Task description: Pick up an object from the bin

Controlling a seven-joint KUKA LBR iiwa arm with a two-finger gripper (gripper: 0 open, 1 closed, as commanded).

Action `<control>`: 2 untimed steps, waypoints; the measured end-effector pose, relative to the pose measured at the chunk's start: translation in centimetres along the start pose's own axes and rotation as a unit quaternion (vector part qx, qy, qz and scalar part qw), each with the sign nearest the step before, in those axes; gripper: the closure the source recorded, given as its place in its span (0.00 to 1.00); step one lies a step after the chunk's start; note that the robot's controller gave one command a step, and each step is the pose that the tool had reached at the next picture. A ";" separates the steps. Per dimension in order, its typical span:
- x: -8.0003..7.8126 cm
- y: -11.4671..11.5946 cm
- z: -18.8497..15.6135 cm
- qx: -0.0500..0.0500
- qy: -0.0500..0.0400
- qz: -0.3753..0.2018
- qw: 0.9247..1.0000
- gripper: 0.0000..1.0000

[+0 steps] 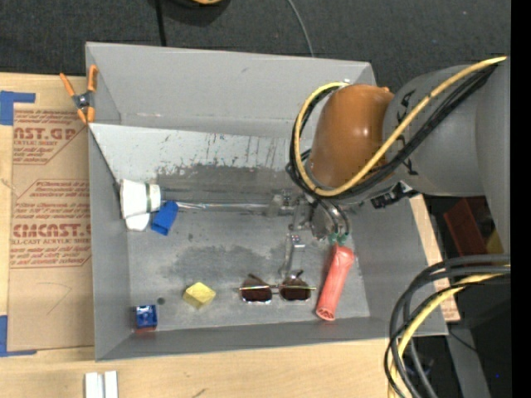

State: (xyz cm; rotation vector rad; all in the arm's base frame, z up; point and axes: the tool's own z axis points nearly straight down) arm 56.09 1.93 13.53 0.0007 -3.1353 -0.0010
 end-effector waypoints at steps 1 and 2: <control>-0.2 0.0 -0.5 0.000 -0.004 0.000 1.000 0.00; 1.7 -1.8 3.1 0.000 -0.005 -0.026 1.000 0.00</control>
Offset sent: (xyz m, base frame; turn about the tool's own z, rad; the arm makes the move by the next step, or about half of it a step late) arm -0.0334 -0.0349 -0.0597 -0.0862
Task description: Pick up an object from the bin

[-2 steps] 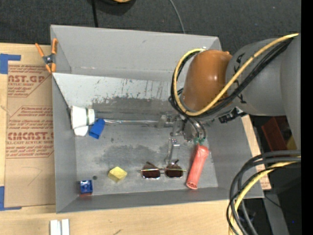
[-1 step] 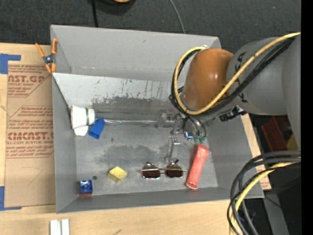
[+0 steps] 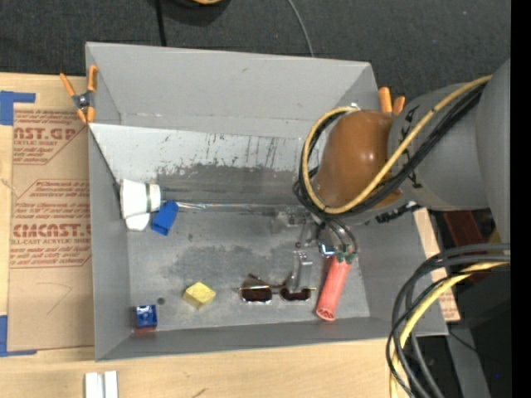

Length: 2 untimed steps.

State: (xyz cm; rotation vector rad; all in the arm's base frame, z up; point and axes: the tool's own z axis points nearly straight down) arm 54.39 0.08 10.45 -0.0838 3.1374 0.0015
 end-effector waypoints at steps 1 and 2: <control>3.4 -0.5 2.8 0.000 0.003 -0.006 1.000 0.00; 3.1 0.4 3.4 0.000 0.000 -0.137 0.991 1.00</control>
Offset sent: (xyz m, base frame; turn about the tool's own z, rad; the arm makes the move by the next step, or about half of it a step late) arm -0.0312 0.0016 -0.0345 -0.2737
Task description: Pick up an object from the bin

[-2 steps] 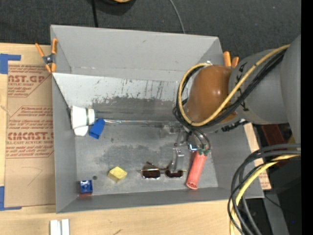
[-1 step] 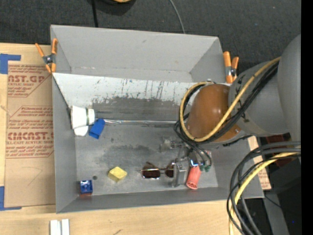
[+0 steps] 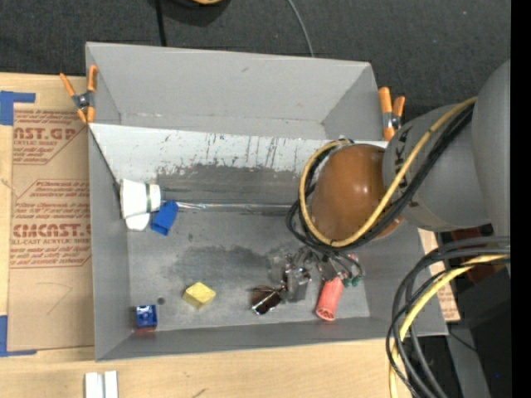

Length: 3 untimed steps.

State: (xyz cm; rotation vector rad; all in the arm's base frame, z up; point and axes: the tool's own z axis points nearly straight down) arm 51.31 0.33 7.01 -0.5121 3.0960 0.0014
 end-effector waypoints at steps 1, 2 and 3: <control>0.0 0.0 0.0 0.000 0.000 0.001 1.000 1.00; -0.2 0.3 -4.7 -0.001 0.004 0.005 1.000 1.00; -0.1 -0.4 -9.2 -0.001 0.000 -0.015 1.000 1.00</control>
Offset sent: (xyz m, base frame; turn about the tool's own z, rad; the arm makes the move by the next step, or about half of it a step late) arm 0.0079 0.0071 0.1089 0.0218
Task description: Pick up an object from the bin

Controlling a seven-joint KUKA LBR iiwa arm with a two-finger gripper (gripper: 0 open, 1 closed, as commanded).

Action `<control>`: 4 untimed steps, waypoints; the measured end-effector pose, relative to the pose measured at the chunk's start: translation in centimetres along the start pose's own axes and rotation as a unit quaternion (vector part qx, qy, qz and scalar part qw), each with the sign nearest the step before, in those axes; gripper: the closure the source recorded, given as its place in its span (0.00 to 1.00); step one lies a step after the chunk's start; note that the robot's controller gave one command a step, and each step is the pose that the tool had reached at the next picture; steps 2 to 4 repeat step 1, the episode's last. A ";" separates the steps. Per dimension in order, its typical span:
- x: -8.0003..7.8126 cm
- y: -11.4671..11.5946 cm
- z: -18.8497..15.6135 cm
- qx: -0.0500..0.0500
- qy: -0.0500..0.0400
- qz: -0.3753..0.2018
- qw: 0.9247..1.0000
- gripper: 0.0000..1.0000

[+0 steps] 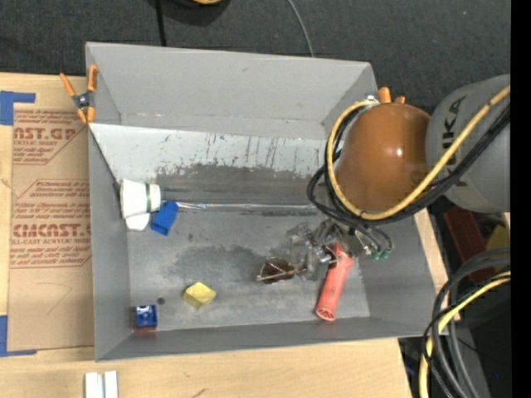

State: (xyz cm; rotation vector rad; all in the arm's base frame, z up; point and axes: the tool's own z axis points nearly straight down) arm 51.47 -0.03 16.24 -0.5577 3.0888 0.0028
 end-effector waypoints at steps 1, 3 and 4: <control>-1.6 -1.0 -5.4 -0.001 0.003 0.013 1.000 1.00; -1.6 -1.0 -5.4 -0.001 0.003 0.013 1.000 1.00; -1.6 -1.0 -5.4 -0.001 0.003 0.013 1.000 1.00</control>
Offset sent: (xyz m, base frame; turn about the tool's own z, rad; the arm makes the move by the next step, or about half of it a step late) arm -0.0346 0.0366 -0.0091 -0.1369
